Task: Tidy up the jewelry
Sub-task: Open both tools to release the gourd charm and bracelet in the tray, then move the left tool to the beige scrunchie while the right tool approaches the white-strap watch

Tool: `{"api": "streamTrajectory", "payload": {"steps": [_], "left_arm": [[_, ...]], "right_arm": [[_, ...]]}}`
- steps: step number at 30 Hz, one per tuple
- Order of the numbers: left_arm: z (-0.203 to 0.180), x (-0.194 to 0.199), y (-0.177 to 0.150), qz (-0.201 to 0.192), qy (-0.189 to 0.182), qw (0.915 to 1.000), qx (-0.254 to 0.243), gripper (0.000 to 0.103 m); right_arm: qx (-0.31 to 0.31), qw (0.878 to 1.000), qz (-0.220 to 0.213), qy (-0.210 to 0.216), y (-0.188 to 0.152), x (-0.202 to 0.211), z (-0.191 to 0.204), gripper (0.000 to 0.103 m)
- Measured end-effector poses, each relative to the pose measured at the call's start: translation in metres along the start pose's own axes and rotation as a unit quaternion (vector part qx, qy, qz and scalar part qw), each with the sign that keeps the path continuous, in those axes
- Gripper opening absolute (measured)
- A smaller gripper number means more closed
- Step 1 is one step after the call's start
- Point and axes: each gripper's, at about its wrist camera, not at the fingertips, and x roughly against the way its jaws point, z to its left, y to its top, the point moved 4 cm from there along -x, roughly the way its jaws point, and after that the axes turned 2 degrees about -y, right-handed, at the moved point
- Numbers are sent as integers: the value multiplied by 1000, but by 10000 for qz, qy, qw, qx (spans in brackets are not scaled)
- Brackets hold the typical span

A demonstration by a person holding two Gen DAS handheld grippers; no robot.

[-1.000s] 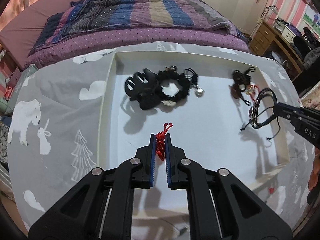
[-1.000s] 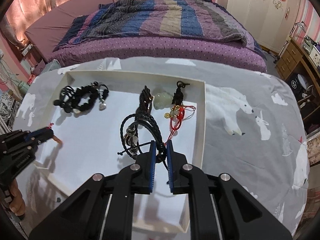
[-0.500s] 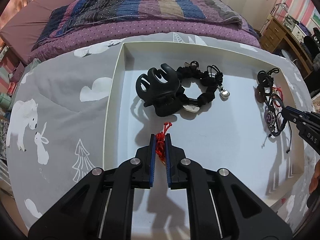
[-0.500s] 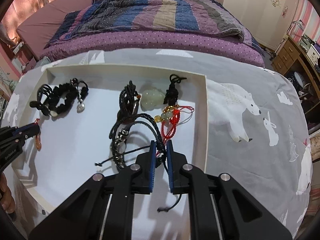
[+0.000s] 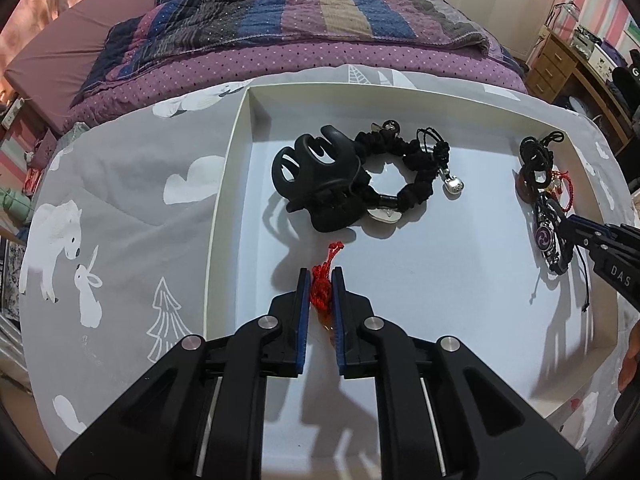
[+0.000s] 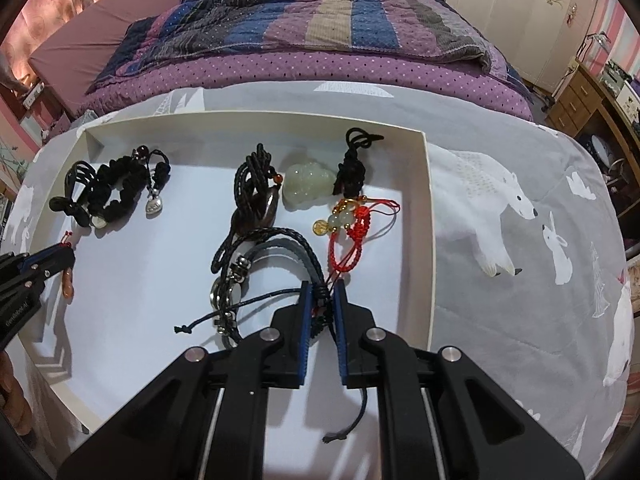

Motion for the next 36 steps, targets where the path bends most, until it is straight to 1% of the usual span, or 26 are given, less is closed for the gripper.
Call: {"api": "streamTrajectory", "payload": {"steps": [2, 3, 4, 5, 6, 7, 9, 11, 13, 14, 15, 16, 20, 22, 26, 27, 28, 32, 33, 35, 36], "left_arm": [[-1, 3, -3, -11, 35, 10000, -1, 10], [-2, 5, -4, -30, 56, 10000, -8, 17], [-1, 8, -5, -57, 76, 10000, -4, 30], [-1, 12, -8, -88, 112, 9999, 7, 37], [0, 18, -9, -154, 174, 9997, 30, 49], [1, 21, -10, -188, 177, 9997, 31, 52], [0, 28, -12, -219, 152, 9996, 32, 52], [-1, 36, -17, -239, 147, 9996, 48, 57], [0, 45, -20, -308, 161, 9994, 63, 73], [1, 51, -23, -372, 184, 9991, 83, 77], [2, 56, -25, -420, 184, 9989, 96, 85], [2, 62, -27, -472, 165, 9987, 121, 89], [4, 85, -40, -540, 33, 9984, 182, 94], [3, 96, -48, -601, 67, 9980, 160, 98], [2, 113, -61, -652, 24, 9976, 212, 99], [2, 120, -67, -669, 12, 9975, 232, 99], [2, 124, -72, -684, 7, 9974, 245, 100], [0, 150, -103, -782, -57, 9966, 264, 100], [-2, 159, -115, -819, -56, 9963, 257, 100], [-3, 168, -130, -857, -63, 9960, 244, 100], [-4, 176, -143, -902, -51, 9956, 239, 100]], "right_arm": [[-72, 10000, -60, 14, 0, 2, -2, 12], [-103, 9999, -86, 47, -1, 4, -3, 15], [-121, 9998, -112, 52, -2, 5, -4, 26], [-150, 9997, -170, 38, -3, 9, -5, 34], [-164, 9996, -207, 46, -2, 12, -5, 47], [-175, 9995, -259, 92, -2, 16, -5, 49], [-181, 9994, -285, 99, -4, 20, -4, 49], [-136, 9994, -302, 94, -6, 27, -2, 49], [-85, 9994, -347, 42, -10, 36, 0, 51], [-73, 9993, -369, 34, -12, 41, 1, 52], [-69, 9992, -393, 29, -15, 47, 2, 56], [-67, 9992, -395, 26, -17, 52, 2, 58], [-26, 9989, -457, 23, -29, 74, 2, 60], [-7, 9984, -573, 9, -39, 90, 1, 71], [-4, 9974, -720, -84, -56, 117, -2, 73], [-10, 9972, -743, -113, -62, 123, -3, 80], [-7, 9967, -800, -138, -69, 132, -4, 83], [99, 9955, -930, -180, -98, 160, -5, 83], [140, 9952, -949, -206, -105, 166, -5, 83], [270, 9946, -952, -322, -129, 179, -4, 83], [309, 9943, -952, -355, -135, 182, -3, 84]]}}
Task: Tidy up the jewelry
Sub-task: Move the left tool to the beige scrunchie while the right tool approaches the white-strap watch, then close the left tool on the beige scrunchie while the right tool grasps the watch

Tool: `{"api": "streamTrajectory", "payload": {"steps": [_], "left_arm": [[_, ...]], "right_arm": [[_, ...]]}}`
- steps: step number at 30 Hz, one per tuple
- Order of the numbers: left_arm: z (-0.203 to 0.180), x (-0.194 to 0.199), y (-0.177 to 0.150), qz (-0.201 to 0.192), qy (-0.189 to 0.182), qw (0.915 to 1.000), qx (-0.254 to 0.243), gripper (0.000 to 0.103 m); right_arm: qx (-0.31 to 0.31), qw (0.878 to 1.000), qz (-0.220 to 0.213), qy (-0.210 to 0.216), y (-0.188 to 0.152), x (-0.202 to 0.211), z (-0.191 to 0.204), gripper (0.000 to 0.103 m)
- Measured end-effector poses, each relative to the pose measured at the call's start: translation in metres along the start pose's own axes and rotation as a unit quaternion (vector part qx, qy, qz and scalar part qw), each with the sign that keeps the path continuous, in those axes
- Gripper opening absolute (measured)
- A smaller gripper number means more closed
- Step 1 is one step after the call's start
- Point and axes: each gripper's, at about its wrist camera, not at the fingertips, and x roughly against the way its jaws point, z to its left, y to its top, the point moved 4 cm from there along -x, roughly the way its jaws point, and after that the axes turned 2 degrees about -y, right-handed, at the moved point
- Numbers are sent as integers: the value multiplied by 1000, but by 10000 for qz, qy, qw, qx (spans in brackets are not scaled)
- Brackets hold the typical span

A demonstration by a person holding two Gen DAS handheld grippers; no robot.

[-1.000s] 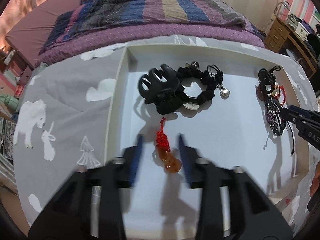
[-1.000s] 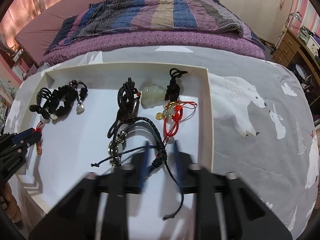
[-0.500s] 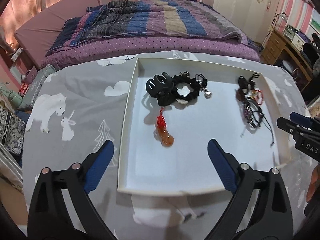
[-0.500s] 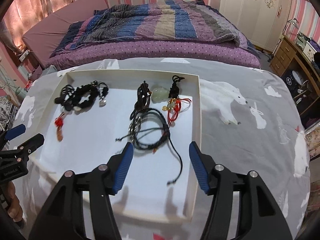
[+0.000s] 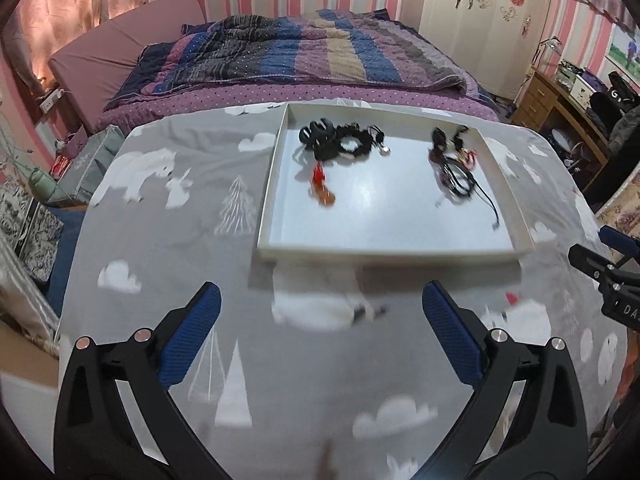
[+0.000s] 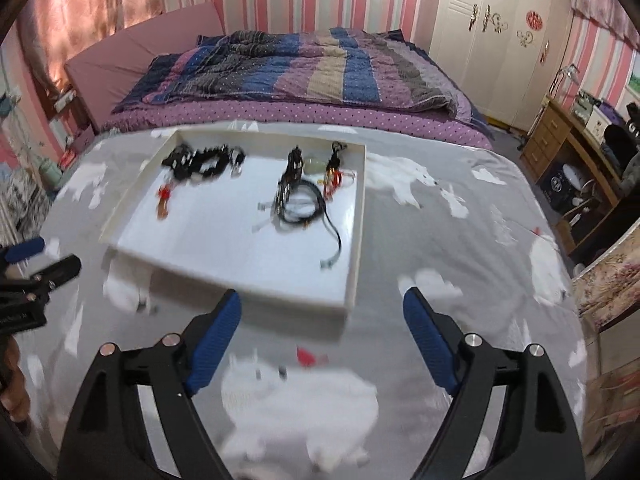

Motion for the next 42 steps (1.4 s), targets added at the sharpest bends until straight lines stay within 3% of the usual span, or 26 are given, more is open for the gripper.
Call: {"api": "streamTrajectory", "payload": {"steps": [3, 6, 16, 27, 32, 34, 39, 41, 42], "left_arm": [[-3, 18, -28, -61, 26, 9999, -95, 100], [-1, 30, -55, -32, 24, 9999, -132, 100], [-3, 39, -130, 152, -97, 9996, -219, 100], [6, 50, -169, 123, -141, 9997, -153, 99], [13, 52, -181, 74, -182, 9996, -184, 94], [15, 51, -187, 65, -230, 9995, -213, 85], [22, 43, -199, 10, -279, 9995, -174, 81], [22, 40, -202, 45, -310, 9994, -154, 77], [22, 36, -205, 73, -340, 9993, -152, 70]], "right_arm": [[175, 9998, 8, -86, -26, 16, 4, 85], [288, 9995, 78, -122, -55, 25, 6, 93], [242, 9990, 377, -12, -122, 25, 9, 93], [200, 9989, 423, -53, -152, 26, 17, 93], [127, 9993, 363, -3, -156, 26, 19, 92], [98, 9994, 329, -3, -157, 26, 20, 89], [-24, 9998, 211, 4, -161, 25, 21, 85], [-26, 9998, 210, 11, -163, 22, 22, 73], [-28, 9997, 222, 28, -164, 20, 22, 63]]}}
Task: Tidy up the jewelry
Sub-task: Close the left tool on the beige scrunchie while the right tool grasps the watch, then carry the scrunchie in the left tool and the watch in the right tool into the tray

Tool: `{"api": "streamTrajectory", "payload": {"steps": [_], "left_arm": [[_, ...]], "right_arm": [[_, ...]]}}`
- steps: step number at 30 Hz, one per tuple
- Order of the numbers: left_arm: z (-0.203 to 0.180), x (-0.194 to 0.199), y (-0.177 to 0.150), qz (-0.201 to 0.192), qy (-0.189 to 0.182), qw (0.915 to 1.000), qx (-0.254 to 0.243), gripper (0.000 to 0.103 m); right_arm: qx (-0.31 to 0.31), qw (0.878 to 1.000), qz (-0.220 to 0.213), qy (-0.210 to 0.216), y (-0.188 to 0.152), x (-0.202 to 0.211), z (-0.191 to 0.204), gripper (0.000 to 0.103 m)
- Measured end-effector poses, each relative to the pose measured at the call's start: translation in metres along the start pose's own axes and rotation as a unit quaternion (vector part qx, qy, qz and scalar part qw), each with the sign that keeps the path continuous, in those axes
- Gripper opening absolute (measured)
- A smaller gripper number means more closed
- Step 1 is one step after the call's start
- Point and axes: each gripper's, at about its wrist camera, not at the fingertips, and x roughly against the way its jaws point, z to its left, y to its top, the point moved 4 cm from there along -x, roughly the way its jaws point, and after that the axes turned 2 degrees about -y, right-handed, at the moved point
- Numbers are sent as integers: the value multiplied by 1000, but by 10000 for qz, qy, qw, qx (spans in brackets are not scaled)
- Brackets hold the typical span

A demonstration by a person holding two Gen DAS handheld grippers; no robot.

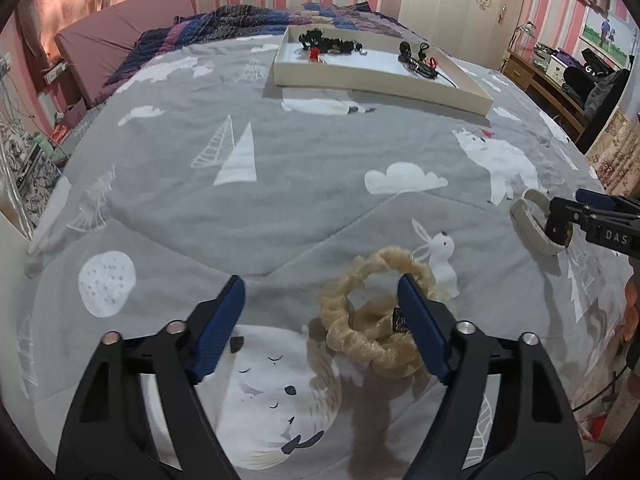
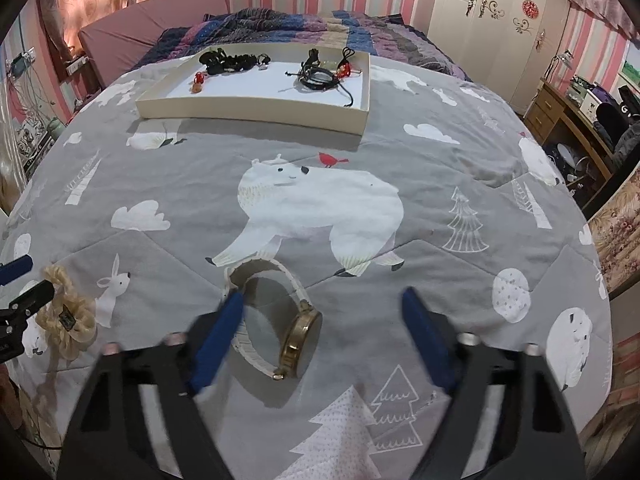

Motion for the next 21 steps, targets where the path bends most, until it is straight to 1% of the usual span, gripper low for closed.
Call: {"api": "streamTrajectory", "payload": {"steps": [1, 2, 3, 4, 5, 6, 7, 8, 9, 10, 11, 13, 14, 16, 18, 21], "left_arm": [[0, -3, -1, 31, -20, 10000, -4, 64], [-1, -6, -2, 61, -33, 10000, -6, 60], [-2, -10, -3, 117, -58, 9999, -7, 53], [-2, -12, -4, 148, -70, 9999, -5, 49], [-3, -14, -4, 153, -59, 9999, -6, 48], [-4, -15, -3, 111, -24, 9999, -23, 43], [-5, -15, -2, 75, -10, 10000, -42, 32], [-5, -16, -1, 65, -31, 10000, -49, 26], [-5, -18, 1, 102, -114, 9999, -38, 17], [-5, -20, 3, 127, -153, 9998, -25, 13], [-5, -21, 5, 123, -152, 9998, -12, 11], [-6, -23, 8, 81, -175, 9998, -9, 9], [-6, -24, 9, 65, -196, 9998, 8, 8], [-7, -22, 11, 0, -263, 9996, 42, 7], [-8, -18, 14, -61, -336, 9994, 58, 7], [-13, -11, 20, -184, -326, 9993, -2, 7]], "right_arm": [[-7, 10000, 23, 15, -1, -3, 1, 61], [2, 10000, 72, 12, -2, -7, 2, 61], [18, 10000, 97, -3, -3, -10, 3, 59], [48, 9999, 126, -31, -4, -13, 4, 55], [60, 9999, 126, -39, -5, -16, 6, 53], [57, 9999, 116, -27, -6, -17, 7, 50], [50, 9999, 95, -18, -6, -17, 7, 47], [50, 10000, 79, -31, -5, -18, 7, 45], [53, 10000, 76, -38, -4, -20, 7, 41], [46, 10000, 82, -22, -3, -22, 7, 37], [39, 9999, 102, -2, -3, -24, 6, 35], [4, 9999, 139, 58, -2, -27, 4, 26], [-23, 9998, 136, 120, -2, -28, 4, 25], [-39, 9998, 104, 176, -1, -28, 3, 18], [-33, 9998, 65, 191, -1, -27, 2, 17], [-71, 9996, 18, 256, -1, -26, 1, 16]]}}
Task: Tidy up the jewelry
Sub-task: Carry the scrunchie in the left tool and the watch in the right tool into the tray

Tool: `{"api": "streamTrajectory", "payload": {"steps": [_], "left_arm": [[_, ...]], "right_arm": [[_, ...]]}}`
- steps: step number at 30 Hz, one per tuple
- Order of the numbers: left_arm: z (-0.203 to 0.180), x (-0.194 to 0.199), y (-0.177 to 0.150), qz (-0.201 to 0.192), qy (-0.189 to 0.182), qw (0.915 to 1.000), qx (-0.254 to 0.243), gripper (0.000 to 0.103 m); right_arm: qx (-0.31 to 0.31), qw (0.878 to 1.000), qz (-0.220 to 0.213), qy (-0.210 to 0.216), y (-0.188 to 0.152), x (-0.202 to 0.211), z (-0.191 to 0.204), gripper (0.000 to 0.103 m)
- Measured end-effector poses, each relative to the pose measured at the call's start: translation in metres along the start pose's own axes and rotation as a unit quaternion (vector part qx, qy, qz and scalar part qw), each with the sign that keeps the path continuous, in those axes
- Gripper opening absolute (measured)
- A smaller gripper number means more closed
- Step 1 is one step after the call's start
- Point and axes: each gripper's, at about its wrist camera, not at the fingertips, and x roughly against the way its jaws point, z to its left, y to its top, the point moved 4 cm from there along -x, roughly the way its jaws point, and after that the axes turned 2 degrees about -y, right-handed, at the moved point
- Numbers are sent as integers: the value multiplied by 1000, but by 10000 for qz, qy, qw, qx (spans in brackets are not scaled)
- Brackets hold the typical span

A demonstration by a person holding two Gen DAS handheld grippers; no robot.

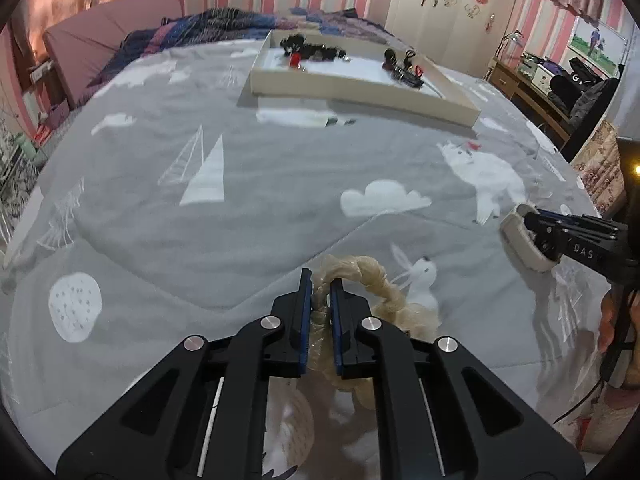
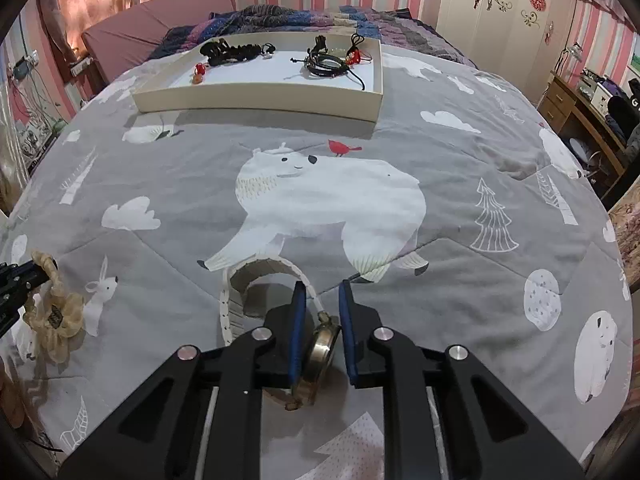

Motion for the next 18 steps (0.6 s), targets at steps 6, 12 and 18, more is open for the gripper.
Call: {"api": "streamTrajectory", "payload": {"steps": [6, 12, 18], "left_arm": [[-14, 13, 17, -205, 59, 9997, -89, 7], [-33, 16, 40, -352, 128, 9989, -290, 7], [-51, 12, 65, -373, 134, 9983, -423, 7]], "right_arm": [[-145, 9995, -202, 207, 5, 11, -4, 8], [-289, 9983, -408, 303, 17, 19, -15, 6], [-436, 9970, -481, 415, 30, 18, -26, 6]]}}
